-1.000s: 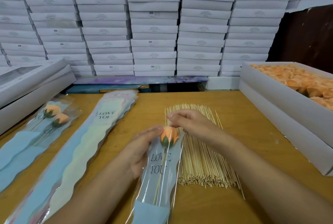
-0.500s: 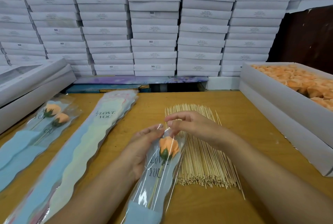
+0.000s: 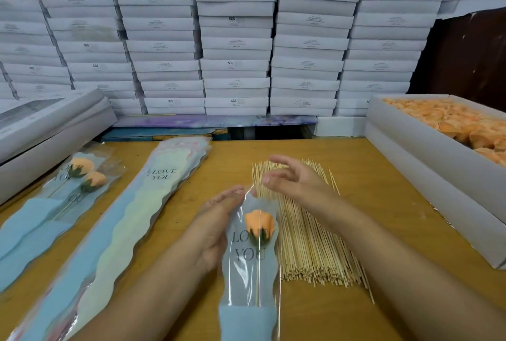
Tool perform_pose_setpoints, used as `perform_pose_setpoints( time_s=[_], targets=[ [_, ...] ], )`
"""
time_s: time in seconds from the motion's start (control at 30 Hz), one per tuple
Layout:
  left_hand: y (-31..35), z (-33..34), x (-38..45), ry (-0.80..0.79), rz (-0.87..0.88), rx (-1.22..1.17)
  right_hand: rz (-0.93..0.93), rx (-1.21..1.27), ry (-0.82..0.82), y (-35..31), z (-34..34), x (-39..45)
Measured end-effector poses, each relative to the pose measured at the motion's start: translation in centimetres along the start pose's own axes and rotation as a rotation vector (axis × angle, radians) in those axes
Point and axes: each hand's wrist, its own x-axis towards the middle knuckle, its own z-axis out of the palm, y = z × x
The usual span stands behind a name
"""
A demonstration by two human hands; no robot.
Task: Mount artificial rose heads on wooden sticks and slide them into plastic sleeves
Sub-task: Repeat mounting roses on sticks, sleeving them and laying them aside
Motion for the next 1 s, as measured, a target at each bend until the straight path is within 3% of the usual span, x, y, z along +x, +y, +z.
perform_pose_setpoints(
  time_s=[0.1,0.27,0.43,0.63,0.83,1.0],
  targets=[
    [0.4,0.1,-0.3,0.006,-0.004,-0.078,0.149,0.119,0.09,0.4,0.7,-0.4],
    [0.6,0.6,-0.8,-0.019,0.028,-0.143,0.393,0.382,-0.131,0.5,2.0,-1.5],
    [0.7,0.6,-1.2,-0.081,-0.029,-0.117,0.35,0.454,-0.168,0.3,2.1,-2.1],
    [0.4,0.4,-1.8,-0.296,-0.095,0.032,0.277,0.459,0.11,0.2,0.4,-1.6],
    [-0.5,0.2,-1.8,-0.44,-0.181,0.239,0.232,0.511,0.219,0.5,-0.6,-1.1],
    [-0.6,0.3,-2.0,-0.409,-0.186,0.268,0.228,0.579,0.191,0.5,-0.6,-1.2]
  ],
)
